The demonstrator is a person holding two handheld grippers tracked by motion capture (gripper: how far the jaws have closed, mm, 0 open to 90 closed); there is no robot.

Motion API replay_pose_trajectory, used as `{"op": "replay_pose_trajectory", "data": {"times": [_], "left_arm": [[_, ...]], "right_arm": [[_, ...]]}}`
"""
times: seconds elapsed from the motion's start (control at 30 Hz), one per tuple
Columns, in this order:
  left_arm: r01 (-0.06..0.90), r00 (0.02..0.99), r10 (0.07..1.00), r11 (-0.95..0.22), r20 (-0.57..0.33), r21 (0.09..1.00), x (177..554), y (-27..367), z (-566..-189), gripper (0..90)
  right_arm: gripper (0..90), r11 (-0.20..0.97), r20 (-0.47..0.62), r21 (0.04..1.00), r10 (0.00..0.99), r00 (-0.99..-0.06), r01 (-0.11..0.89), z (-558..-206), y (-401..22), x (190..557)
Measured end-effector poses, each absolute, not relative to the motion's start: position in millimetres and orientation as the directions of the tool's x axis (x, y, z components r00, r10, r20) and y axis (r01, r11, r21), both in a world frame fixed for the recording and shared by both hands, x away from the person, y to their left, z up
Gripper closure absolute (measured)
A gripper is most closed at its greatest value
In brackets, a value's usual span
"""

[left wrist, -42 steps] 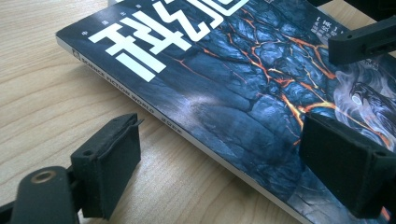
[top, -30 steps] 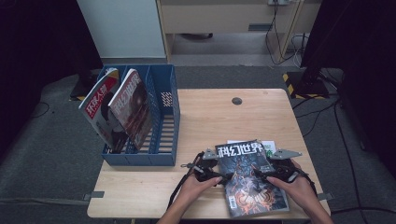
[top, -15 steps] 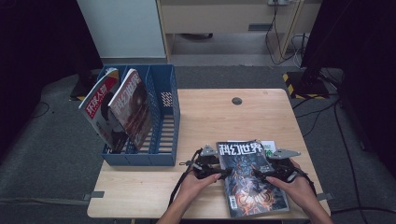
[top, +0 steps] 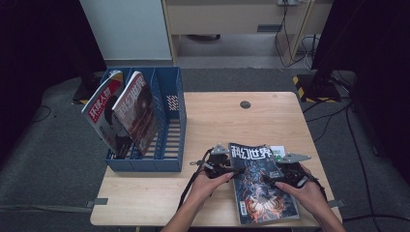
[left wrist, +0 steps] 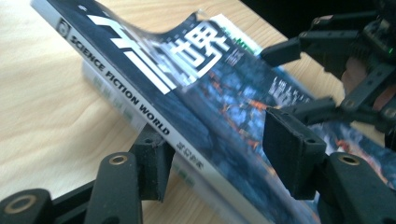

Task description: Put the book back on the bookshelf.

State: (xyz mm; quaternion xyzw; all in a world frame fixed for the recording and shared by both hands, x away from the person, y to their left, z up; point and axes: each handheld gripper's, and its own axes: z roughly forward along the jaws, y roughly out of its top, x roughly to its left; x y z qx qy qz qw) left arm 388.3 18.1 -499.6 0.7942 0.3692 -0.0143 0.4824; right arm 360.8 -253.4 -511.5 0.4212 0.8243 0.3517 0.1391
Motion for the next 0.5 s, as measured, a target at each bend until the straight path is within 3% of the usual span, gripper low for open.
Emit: {"op": "replay_pose_trajectory", "data": {"times": [0.33,0.5], "left_arm": [[0.59,0.734,0.599,-0.332,-0.319,0.736,399,2,-490,45.0],[0.588,0.718,0.635,-0.335,-0.285,0.736,400,-1,-489,60.9]], "right_arm": [[15.6,0.398,0.066,0.697,0.793,-0.606,0.597,-511,-247,361],[14.4,0.393,0.067,0.698,0.796,-0.602,0.598,-512,-246,360]]}}
